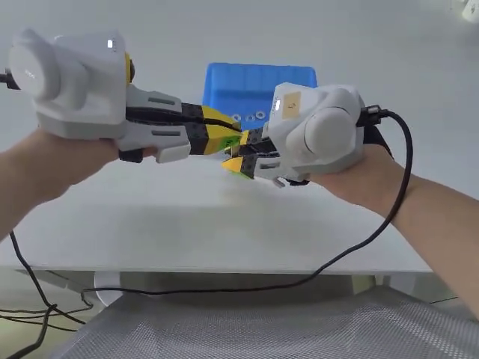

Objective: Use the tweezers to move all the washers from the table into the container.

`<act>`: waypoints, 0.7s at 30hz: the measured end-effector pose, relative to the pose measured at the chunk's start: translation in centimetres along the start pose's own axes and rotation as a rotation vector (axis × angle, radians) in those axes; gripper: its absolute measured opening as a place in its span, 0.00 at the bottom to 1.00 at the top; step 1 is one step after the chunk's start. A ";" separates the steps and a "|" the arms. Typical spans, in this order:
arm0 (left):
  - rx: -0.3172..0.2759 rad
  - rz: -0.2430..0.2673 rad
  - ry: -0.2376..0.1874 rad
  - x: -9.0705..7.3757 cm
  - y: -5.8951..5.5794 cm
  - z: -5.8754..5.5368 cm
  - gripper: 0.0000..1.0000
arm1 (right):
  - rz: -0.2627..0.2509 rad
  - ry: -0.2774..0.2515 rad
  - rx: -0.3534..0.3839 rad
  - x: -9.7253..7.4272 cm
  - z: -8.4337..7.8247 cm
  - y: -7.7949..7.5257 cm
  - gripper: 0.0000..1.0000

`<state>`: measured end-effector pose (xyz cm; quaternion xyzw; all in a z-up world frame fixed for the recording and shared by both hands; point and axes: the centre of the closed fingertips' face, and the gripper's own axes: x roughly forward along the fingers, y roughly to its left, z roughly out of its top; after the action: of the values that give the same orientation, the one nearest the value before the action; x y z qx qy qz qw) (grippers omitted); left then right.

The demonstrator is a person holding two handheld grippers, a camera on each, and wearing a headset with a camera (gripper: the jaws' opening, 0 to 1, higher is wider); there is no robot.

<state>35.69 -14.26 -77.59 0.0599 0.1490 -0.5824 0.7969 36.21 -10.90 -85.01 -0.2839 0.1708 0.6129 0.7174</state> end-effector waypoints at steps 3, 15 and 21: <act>0.005 0.000 0.001 0.0 -0.1 0.2 0.04 | -0.004 0.000 -0.003 -0.2 0.2 0.0 0.10; 0.037 -0.007 -0.006 -0.5 -0.5 2.5 0.04 | -0.029 -0.004 -0.006 -1.8 1.8 -0.5 0.10; 0.054 -0.005 -0.011 -0.9 -0.4 3.6 0.04 | -0.045 -0.006 -0.016 -2.4 2.8 -1.1 0.10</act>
<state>35.68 -14.49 -73.86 0.0776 0.1288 -0.5884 0.7944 36.56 -11.17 -81.20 -0.2916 0.1570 0.5988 0.7292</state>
